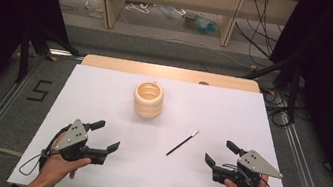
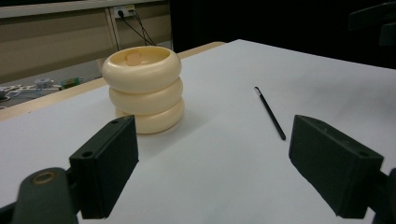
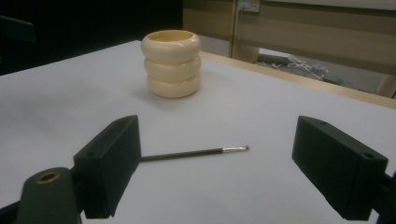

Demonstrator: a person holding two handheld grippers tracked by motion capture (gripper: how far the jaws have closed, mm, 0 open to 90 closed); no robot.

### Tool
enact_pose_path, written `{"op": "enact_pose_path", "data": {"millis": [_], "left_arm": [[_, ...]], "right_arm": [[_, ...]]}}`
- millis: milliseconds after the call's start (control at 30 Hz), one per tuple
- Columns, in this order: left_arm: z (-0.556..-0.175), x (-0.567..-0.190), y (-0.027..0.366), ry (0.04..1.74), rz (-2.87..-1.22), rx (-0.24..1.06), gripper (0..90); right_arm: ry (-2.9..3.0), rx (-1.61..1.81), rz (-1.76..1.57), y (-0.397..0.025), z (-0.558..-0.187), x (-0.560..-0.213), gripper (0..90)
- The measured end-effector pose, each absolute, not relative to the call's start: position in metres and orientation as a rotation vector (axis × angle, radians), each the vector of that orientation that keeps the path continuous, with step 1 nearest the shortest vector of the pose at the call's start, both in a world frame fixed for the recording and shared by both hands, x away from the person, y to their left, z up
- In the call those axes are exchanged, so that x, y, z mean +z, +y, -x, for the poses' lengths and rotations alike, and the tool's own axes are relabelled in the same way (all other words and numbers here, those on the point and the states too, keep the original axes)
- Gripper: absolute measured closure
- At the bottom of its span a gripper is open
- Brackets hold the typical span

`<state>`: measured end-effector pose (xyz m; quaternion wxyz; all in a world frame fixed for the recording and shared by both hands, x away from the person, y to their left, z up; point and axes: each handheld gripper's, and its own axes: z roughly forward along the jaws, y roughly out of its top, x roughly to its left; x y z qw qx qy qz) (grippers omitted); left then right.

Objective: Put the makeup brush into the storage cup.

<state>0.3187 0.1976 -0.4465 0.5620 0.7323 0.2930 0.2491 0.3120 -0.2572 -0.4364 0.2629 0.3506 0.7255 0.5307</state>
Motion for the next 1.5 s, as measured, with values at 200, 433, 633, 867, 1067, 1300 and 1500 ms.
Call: {"op": "enact_pose_path", "data": {"millis": [200,433,633,867,1067,1300,1500], "left_arm": [[-0.318,-0.447,0.197,0.696,-1.721,0.581,15.8],[-0.318,-0.447,0.197,0.695,-1.724,0.581,15.8],[-0.318,-0.447,0.196,0.693,-1.729,0.582,15.8],[-0.318,-0.448,0.196,0.698,-1.73,0.582,15.8],[-0.318,-0.448,0.196,0.701,-1.73,0.581,15.8],[-0.319,-0.448,0.196,0.69,-1.73,0.586,15.9],[-0.319,-0.448,0.196,0.692,-1.734,0.586,15.9]], "right_arm": [[1.966,1.432,-0.947,-0.258,-0.312,-0.437,15.8],[2.0,1.447,-0.892,-0.256,-0.313,-0.437,15.7],[2.013,1.426,-0.853,-0.255,-0.317,-0.434,15.7],[2.136,1.368,-0.763,-0.249,-0.326,-0.429,18.2],[2.26,1.297,-0.733,-0.241,-0.341,-0.426,19.0],[2.36,1.23,-0.687,-0.229,-0.36,-0.418,20.0],[2.478,1.141,-0.634,-0.215,-0.377,-0.412,24.1]]}}
